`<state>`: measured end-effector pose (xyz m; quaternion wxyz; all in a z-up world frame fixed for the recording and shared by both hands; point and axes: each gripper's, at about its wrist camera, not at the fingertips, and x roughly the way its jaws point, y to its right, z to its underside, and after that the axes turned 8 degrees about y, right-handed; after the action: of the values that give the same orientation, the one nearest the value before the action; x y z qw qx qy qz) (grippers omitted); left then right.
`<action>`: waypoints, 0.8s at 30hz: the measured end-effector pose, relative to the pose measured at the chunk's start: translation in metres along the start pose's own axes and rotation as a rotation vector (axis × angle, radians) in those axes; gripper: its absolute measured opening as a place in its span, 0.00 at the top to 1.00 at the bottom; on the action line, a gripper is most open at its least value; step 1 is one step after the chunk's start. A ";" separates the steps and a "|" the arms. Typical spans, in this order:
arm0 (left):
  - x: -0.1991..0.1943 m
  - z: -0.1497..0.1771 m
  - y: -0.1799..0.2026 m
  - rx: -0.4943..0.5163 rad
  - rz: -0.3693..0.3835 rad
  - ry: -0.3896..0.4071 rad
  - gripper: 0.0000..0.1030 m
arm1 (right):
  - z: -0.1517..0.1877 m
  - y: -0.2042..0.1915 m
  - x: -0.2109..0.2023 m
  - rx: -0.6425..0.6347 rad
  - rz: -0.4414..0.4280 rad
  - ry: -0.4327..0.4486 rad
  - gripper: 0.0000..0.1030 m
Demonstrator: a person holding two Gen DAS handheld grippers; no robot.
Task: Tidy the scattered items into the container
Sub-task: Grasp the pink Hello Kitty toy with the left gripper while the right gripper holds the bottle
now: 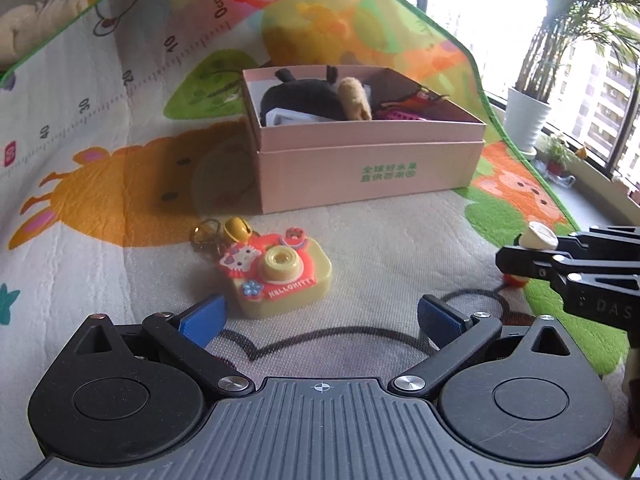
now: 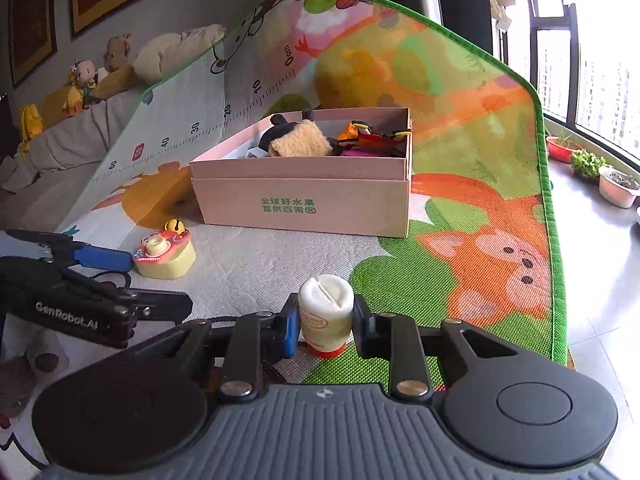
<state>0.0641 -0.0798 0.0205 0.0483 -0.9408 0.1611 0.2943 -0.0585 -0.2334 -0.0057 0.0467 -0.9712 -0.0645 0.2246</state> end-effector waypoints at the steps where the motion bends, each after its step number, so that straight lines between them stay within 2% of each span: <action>1: 0.003 -0.002 0.001 0.015 -0.015 0.003 0.00 | 0.000 0.000 -0.001 0.002 -0.001 0.006 0.75; 6: 0.014 -0.005 0.001 0.047 -0.027 0.001 0.00 | 0.001 0.001 -0.004 0.012 -0.002 0.024 0.75; 7: 0.016 -0.005 -0.001 0.044 -0.029 0.001 0.03 | 0.001 0.002 -0.004 0.013 0.000 0.026 0.75; 9: 0.016 -0.006 -0.004 0.027 -0.019 0.010 0.16 | 0.001 0.001 -0.005 0.014 0.000 0.027 0.75; 11: 0.014 -0.008 -0.006 0.028 -0.020 0.017 0.33 | 0.001 0.001 -0.004 0.013 -0.001 0.027 0.75; 24: -0.013 0.002 0.002 0.067 0.076 0.035 0.34 | 0.000 0.002 -0.003 0.017 0.002 0.015 0.75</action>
<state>0.0526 -0.0777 0.0258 0.0655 -0.9369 0.2073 0.2738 -0.0609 -0.2355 -0.0052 0.0551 -0.9725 -0.0614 0.2177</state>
